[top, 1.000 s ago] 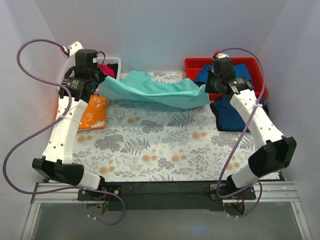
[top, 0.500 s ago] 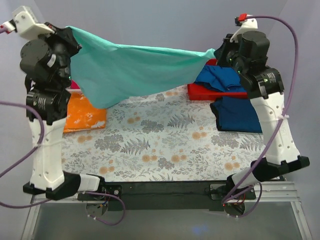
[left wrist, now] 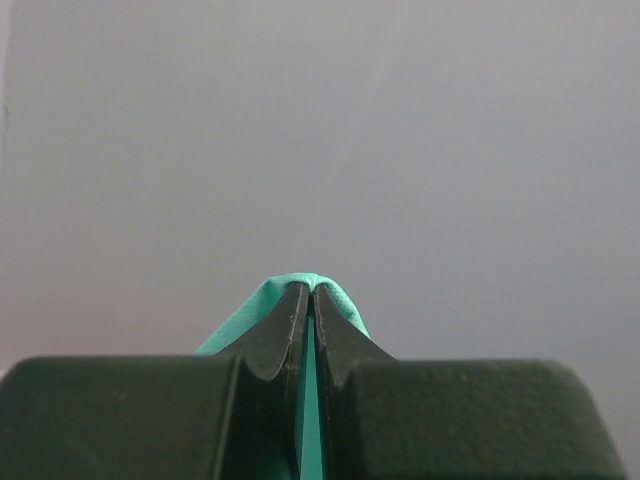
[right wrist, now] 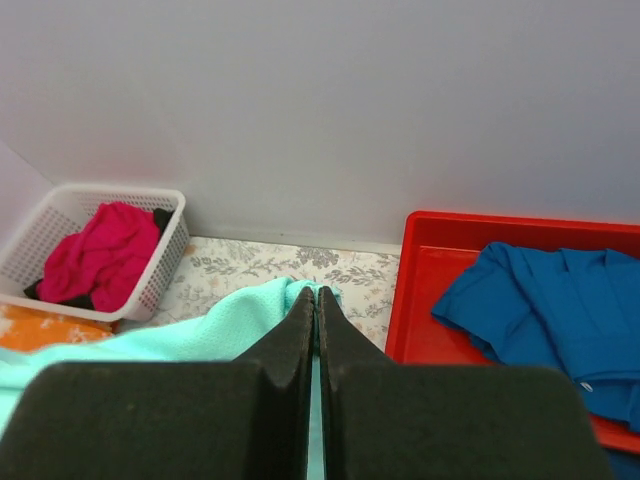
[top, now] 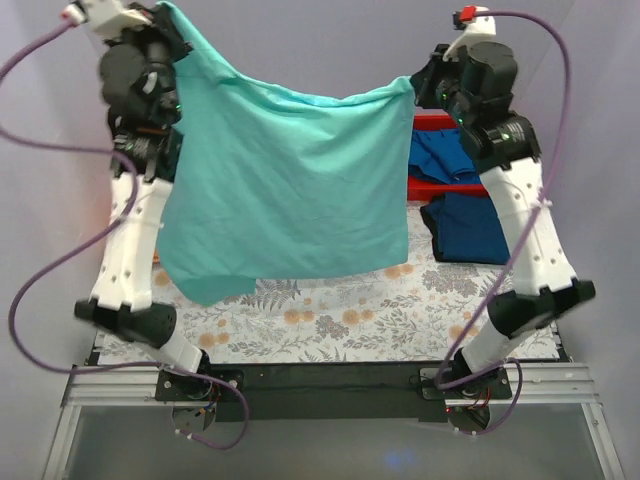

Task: Fold and stack the t-shirts
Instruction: Flatten out the tshirt

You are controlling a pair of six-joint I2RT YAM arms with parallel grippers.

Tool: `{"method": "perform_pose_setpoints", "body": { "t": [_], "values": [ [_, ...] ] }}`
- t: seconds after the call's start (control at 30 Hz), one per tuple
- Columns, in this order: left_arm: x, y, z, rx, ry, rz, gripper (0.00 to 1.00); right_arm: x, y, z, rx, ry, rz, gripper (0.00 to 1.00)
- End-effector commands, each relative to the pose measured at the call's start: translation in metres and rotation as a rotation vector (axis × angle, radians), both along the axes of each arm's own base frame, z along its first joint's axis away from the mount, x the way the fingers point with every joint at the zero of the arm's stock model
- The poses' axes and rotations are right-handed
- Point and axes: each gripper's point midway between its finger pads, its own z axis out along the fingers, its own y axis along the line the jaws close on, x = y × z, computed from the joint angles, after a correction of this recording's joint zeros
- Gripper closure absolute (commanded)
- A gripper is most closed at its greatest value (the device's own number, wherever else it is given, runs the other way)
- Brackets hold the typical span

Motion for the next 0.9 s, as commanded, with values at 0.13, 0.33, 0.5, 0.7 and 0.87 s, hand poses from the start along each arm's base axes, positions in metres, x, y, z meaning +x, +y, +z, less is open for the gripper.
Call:
{"method": "perform_pose_setpoints", "body": {
  "t": [0.13, 0.33, 0.5, 0.7, 0.87],
  "values": [
    [0.079, -0.008, -0.02, 0.063, -0.015, 0.057, 1.0, 0.057, -0.002, 0.003, 0.045, -0.042, -0.001, 0.99],
    [0.057, -0.004, 0.032, 0.048, -0.157, 0.041, 1.0, 0.041, -0.03, 0.049, 0.073, -0.162, -0.026, 0.99],
    [0.015, -0.004, 0.07, 0.049, -0.259, 0.0, 1.0, 0.003, -0.046, 0.091, 0.076, -0.278, -0.023, 0.99],
    [0.001, -0.008, 0.042, 0.092, -0.173, -0.034, 1.0, -0.025, -0.051, 0.065, 0.052, -0.263, -0.018, 0.99],
    [0.001, -0.015, -0.103, 0.092, 0.18, -0.108, 1.0, -0.044, -0.042, -0.108, 0.025, 0.09, 0.042, 0.99]
  ]
}}
